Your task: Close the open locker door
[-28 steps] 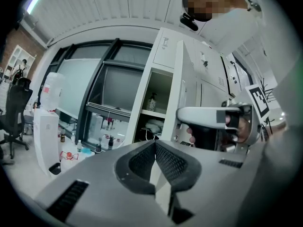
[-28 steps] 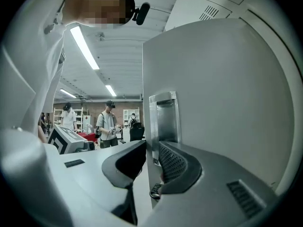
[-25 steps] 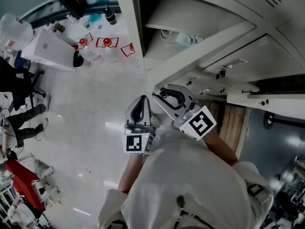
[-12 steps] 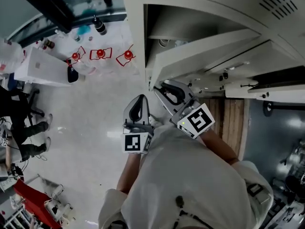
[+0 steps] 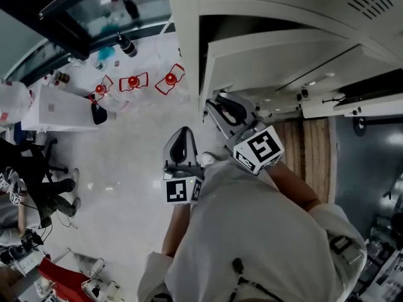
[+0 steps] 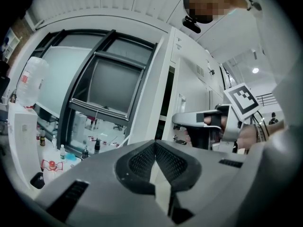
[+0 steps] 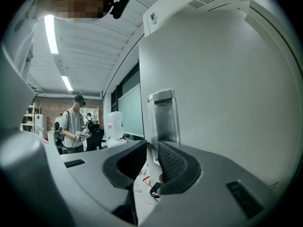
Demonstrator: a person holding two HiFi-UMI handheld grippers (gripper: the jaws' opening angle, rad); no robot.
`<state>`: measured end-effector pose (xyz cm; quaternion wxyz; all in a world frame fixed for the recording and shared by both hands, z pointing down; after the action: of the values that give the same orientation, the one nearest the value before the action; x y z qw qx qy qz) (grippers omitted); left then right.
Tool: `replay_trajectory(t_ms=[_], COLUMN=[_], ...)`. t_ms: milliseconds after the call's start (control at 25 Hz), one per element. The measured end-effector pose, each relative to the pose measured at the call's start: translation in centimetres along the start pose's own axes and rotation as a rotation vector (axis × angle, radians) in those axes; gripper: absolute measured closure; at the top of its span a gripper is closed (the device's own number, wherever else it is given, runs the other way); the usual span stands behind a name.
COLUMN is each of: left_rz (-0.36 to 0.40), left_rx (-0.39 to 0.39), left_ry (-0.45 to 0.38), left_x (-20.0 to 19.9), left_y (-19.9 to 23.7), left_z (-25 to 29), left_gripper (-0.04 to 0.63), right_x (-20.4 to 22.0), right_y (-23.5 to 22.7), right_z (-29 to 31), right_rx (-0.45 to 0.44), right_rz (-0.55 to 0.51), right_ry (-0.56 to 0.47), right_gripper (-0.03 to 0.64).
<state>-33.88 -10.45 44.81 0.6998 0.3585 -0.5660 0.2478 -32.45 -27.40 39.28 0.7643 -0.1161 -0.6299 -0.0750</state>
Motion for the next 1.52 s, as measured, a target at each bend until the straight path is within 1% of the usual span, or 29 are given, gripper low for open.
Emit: replay_trajectory(t_ms=[360,720,1000,1240,1400,1440,1520], left_rz=[-0.015,-0.02,-0.019,-0.014,-0.022,-0.024,-0.022], left_rx=[-0.023,-0.046,-0.054,-0.073,-0.095,-0.101,-0.106], left_ry=[0.0,0.0,0.002,-0.003,0.002,0.003,0.003], left_x=[0.1,0.3,0.5,0.4,0.6,0.7,0.7], left_y=[2.1,3.0,3.2,3.1,3.0,3.0,2.6], left_z=[-0.6,-0.6,-0.7,-1.3,-2.2,-2.5,-2.8], left_gripper=[0.588,0.588,0.588,0.588,0.588,0.588,0.588], right_x=[-0.6,-0.9,-0.9,-1.0,-1.0,-0.9,-0.7], right_y=[-1.0,-2.0,-2.0,-1.9,-1.6,-1.5,-1.5], right_z=[2.6,4.0,4.3,4.3,4.0,3.9,3.5], right_rx=[0.134,0.206,0.23,0.248,0.29,0.291,0.262], right_rz=[0.03,0.03,0.034,-0.013,-0.037,-0.039,-0.025], right_ry=[-0.005,-0.003,-0.002,0.001,0.006,0.008,0.011], right_gripper=[0.534,0.534,0.534,0.532,0.532,0.532,0.505])
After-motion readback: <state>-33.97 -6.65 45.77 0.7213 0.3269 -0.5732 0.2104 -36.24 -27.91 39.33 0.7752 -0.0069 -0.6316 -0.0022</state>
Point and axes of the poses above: the fingertips, and each gripper's own axes: z forward along the fingers, y to its left, x out of its underside, the point moved 8 cm from there along -z, backward along the fingers, and after that the axes turned 5 degrees about y, right-handed, at the moved point
